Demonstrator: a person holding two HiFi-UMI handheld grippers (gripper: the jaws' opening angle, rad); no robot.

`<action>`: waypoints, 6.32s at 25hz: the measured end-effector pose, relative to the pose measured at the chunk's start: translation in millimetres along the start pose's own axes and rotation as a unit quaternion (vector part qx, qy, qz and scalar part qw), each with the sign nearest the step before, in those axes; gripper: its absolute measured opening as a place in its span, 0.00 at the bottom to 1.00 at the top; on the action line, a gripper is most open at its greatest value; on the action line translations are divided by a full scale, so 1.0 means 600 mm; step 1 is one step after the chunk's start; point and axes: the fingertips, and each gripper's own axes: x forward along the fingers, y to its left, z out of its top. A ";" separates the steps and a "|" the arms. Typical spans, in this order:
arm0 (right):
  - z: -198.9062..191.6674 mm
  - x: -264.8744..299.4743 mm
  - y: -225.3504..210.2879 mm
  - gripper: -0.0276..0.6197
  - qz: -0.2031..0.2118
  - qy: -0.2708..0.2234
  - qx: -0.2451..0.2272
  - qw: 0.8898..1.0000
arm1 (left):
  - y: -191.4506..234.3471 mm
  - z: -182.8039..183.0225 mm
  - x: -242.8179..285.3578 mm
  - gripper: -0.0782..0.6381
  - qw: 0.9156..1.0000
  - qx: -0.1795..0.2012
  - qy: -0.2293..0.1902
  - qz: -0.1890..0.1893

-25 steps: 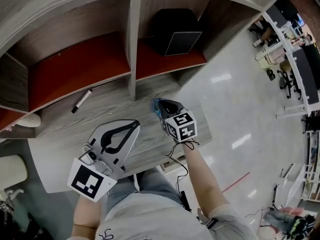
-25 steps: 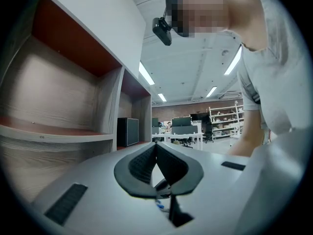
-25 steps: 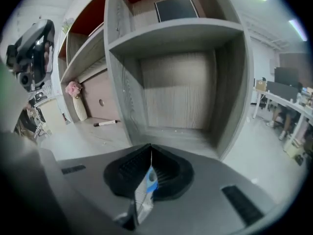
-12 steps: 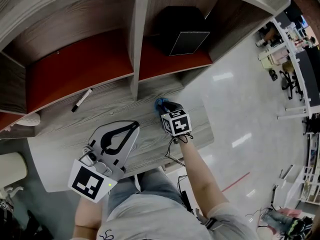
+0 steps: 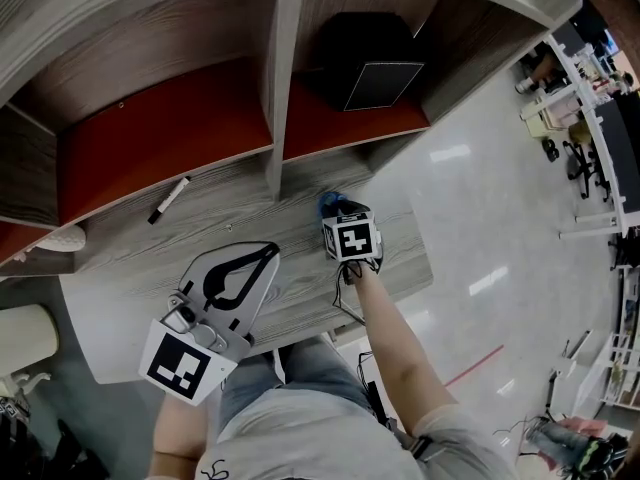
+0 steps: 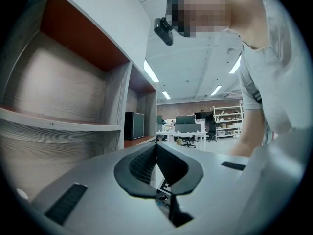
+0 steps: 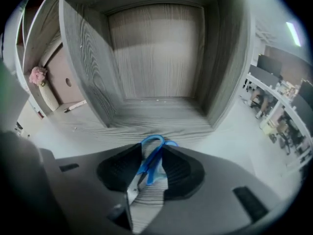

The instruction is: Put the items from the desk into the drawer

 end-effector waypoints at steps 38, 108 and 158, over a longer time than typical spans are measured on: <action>-0.054 -0.029 0.053 0.18 -0.005 -0.002 0.038 0.999 | -0.029 0.007 -0.031 0.12 1.000 0.005 -0.003 -0.023; -0.215 -0.673 0.041 0.18 0.076 -0.404 -0.051 0.910 | -0.495 0.053 -0.035 0.12 0.995 0.032 -0.068 -0.070; -0.449 -0.263 0.026 0.21 0.122 -0.117 -0.247 0.954 | -0.429 -0.043 -0.031 0.12 0.996 0.018 -0.024 0.079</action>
